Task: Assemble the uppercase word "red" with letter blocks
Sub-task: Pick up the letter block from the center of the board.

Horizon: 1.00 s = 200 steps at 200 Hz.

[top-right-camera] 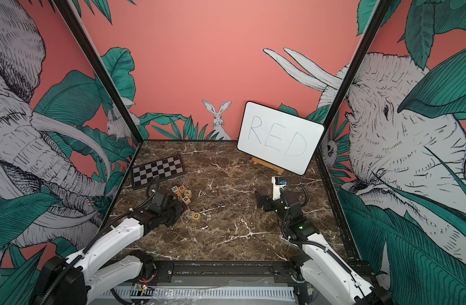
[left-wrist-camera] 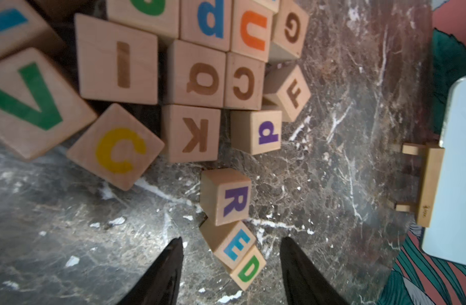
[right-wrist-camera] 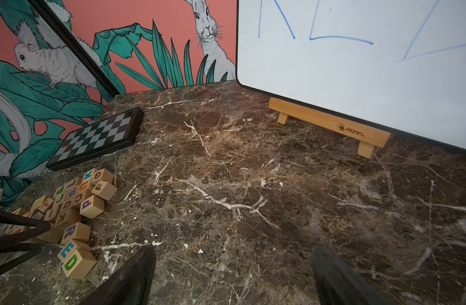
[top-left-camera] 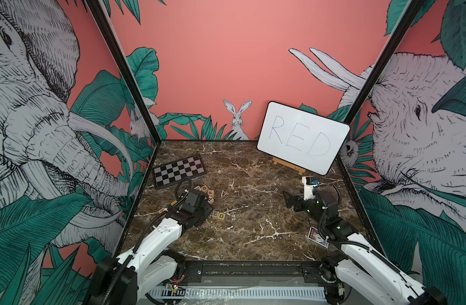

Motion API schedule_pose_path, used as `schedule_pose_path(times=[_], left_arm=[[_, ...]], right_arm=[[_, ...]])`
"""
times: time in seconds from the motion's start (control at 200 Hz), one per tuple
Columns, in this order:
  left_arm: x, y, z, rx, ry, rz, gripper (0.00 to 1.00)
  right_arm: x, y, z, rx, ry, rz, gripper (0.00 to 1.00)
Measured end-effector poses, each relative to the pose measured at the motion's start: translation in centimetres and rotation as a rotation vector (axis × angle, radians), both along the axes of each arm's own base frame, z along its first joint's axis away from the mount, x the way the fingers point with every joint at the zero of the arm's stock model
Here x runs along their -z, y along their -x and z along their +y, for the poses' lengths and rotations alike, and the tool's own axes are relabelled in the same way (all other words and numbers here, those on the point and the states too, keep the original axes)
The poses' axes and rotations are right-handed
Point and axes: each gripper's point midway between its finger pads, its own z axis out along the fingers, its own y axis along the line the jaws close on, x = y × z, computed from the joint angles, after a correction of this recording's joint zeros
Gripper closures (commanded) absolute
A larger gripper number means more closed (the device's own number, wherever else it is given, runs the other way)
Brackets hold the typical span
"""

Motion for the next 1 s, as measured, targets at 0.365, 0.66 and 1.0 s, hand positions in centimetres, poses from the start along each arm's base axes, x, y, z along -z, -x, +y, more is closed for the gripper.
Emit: schedule_pose_path(times=[0.365,0.66,1.0], left_arm=[[0.7,-1.4,-0.1,-0.038,-0.054,0.061,0.42],[1.6,-1.5,-0.4,-0.033,-0.082,0.098,0.46],[2.9,-1.9,-0.9,-0.020,-0.116,0.149,0.49]], right_arm=[[0.0,0.0,-0.1,0.005,0.000,0.001,0.09],[0.4,-0.1,0.0,0.005,0.004,0.012,0.08],[0.4,-0.1,0.0,0.006,0.001,0.013,0.09]])
